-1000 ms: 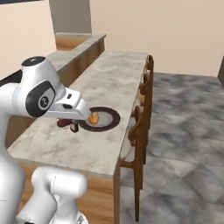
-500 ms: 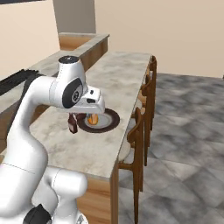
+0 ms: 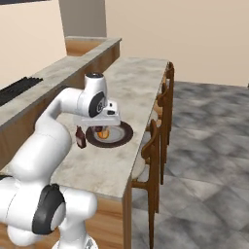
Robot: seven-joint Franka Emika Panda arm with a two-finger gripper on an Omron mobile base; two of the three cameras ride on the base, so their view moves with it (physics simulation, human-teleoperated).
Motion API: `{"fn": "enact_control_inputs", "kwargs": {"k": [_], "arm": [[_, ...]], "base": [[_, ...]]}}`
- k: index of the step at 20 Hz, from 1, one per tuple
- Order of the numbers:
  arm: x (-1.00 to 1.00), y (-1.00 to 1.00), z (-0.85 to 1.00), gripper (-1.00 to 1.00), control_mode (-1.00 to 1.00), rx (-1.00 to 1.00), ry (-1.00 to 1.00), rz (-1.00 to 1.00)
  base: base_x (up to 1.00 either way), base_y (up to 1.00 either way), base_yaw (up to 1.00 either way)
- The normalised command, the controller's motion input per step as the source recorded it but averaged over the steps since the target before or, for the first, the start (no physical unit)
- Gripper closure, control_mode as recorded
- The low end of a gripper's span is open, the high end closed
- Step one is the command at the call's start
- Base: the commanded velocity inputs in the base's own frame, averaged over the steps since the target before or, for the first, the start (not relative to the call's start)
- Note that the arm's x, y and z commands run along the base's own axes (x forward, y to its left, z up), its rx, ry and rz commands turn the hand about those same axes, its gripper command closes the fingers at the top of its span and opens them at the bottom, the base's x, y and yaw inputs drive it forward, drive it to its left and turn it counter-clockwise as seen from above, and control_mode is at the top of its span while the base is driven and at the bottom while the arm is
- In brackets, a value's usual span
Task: Move the hot dog bun to the plate on the dining table and place the condiment next to that plate. Then navigate to the fridge and take the sausage and place it on the plate as well.
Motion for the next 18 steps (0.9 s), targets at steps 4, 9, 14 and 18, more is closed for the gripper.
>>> {"fn": "enact_control_inputs", "kwargs": {"k": [4,9,14,18], "arm": [[0.70,0.00,-0.75,1.00,-1.00,0.03,0.00,0.03],[0.60,0.00,-0.63,1.00,-1.00,0.03,-0.04,0.02],[0.56,0.00,-0.40,1.00,-1.00,0.03,-0.09,0.02],[0.46,0.00,-0.32,1.00,-1.00,0.03,-0.13,0.02]], "base": [[0.00,0.00,0.00],[0.00,0.00,0.00],[0.00,0.00,0.00],[0.00,0.00,0.00]]}}
